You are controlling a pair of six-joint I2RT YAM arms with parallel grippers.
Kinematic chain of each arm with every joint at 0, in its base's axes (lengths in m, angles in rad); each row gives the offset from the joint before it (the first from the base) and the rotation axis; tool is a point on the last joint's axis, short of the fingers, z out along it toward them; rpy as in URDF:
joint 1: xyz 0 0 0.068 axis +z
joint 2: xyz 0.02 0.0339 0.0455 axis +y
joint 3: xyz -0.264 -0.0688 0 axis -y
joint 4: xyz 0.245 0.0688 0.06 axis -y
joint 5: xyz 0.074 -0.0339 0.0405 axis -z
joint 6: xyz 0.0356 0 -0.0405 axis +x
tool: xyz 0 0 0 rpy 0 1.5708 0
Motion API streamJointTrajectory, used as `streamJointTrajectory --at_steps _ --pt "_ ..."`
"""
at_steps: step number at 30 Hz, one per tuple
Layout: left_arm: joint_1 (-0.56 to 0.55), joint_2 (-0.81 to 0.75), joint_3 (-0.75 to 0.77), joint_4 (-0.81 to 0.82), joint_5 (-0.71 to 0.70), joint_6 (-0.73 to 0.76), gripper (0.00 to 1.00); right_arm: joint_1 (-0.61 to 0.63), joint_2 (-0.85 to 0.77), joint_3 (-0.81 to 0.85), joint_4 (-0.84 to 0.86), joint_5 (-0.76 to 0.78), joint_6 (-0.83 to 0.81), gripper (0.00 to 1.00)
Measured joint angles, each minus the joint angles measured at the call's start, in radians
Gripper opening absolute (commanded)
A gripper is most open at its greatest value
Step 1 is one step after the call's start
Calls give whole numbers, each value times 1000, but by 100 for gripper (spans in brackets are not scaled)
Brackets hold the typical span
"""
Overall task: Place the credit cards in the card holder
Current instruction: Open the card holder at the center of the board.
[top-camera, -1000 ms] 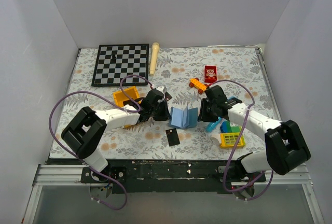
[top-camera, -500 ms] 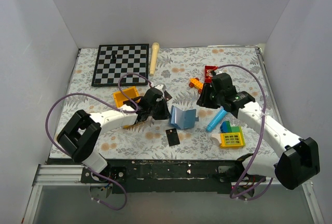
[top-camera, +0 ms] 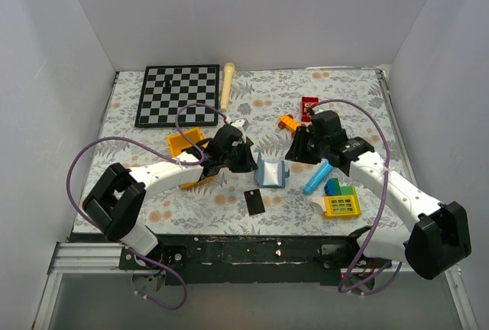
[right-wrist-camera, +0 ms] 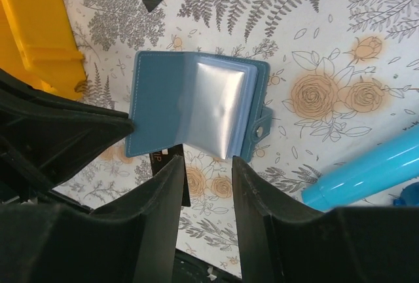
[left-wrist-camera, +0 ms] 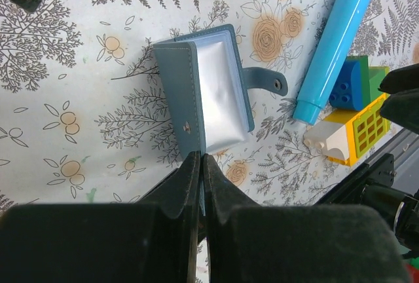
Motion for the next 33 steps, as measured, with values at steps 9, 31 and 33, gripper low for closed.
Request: streamJointTrajectory --at_steps 9,31,33 --pt "-4 3 -13 3 -10 -2 0 0 10 -8 34 -56 9 43" --pt "-5 36 -80 -20 -43 -19 0 0 89 -13 79 -121 31 30" --pt "-5 18 -69 -39 -46 -17 0 0 87 -13 84 -122 31 30"
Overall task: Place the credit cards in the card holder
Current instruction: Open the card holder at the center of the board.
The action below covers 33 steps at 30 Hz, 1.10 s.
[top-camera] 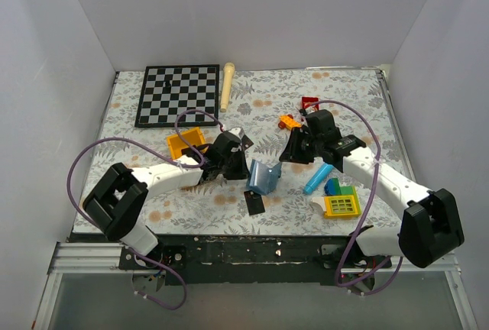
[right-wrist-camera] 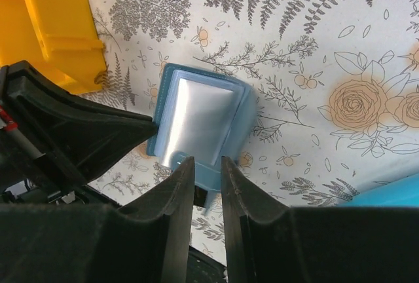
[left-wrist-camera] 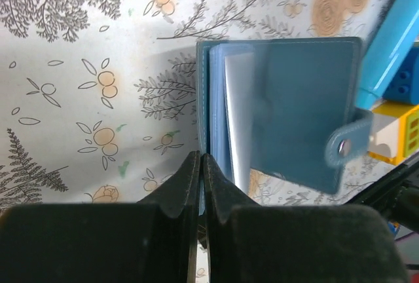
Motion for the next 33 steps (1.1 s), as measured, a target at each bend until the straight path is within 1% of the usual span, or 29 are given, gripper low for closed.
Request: streamJointTrajectory --at_steps 8,18,26,33 --pt "0 -76 56 -25 -4 7 0 0 -25 0 19 -13 0 30" --pt "0 -68 54 -30 -4 8 0 0 -21 0 53 -60 20 30" --pt "0 -34 10 0 -3 1 0 5 26 -8 75 -93 38 29" --pt "0 -27 9 6 -3 0 0 26 102 -23 119 -108 69 27"
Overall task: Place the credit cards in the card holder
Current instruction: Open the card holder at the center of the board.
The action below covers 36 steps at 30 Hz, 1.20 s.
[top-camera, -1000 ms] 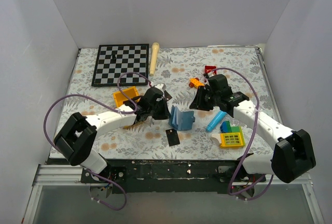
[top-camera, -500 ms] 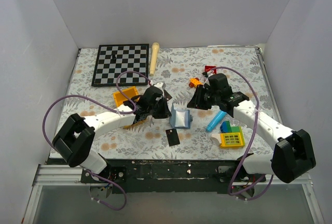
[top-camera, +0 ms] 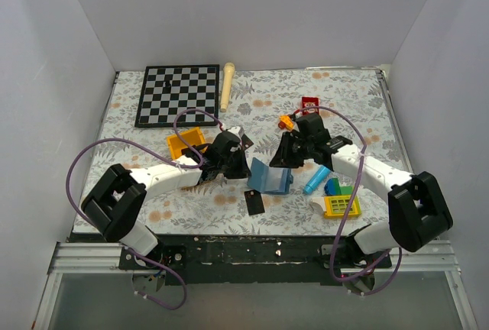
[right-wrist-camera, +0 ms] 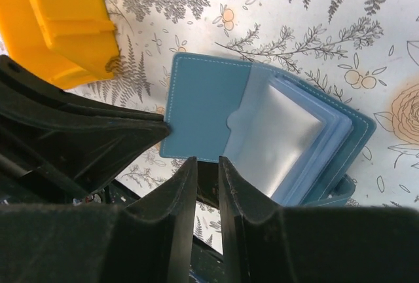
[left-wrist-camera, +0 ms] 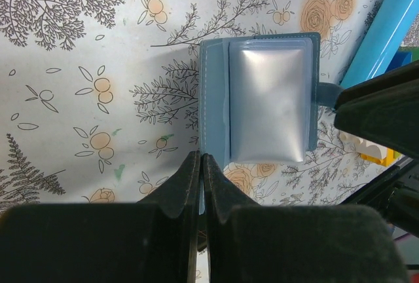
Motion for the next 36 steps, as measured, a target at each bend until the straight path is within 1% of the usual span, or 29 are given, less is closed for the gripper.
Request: streamJointTrajectory --at_steps 8,14,21,36 --pt "0 0 0 0 -2 -1 0 6 11 -29 -5 20 35 28" --pt "0 5 0 -1 -10 -11 0 6 -32 -75 -13 47 60 28" --pt "0 23 -16 -1 -20 -26 0 6 -39 -101 -13 65 79 28" --pt "0 34 -31 0 -26 -34 0 6 -47 -123 -14 84 90 28"
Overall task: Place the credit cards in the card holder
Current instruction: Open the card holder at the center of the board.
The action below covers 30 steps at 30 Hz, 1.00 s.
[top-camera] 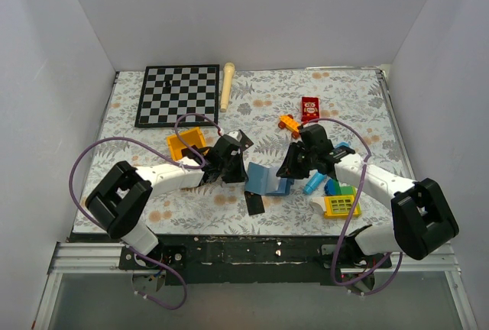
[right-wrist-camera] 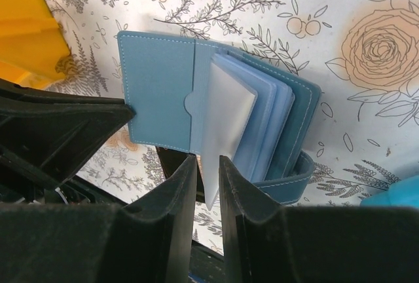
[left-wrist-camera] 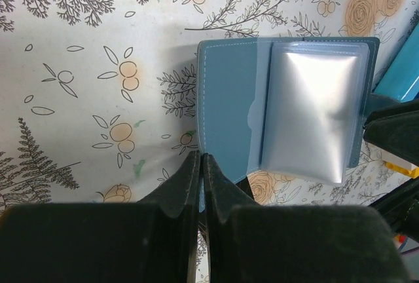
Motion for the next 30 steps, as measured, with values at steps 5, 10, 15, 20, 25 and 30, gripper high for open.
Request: streamJointTrajectory --at_steps 5,10,15,20,25,30 --pt "0 3 -2 1 0 -3 0 0 0 -12 -3 3 0 27" --pt "0 6 -3 2 0 -7 0 0 0 -12 -5 12 0 27" --pt "0 23 -3 3 -1 -7 0 0 -3 -12 -12 26 0 26" --pt "0 41 -14 10 -1 -9 0 0 -13 -12 -23 31 0 25" --pt "0 55 -16 17 -1 -11 0 0 -26 -12 -27 43 -2 25" --pt "0 55 -18 22 -1 -11 0 0 -28 -12 -34 52 -4 25"
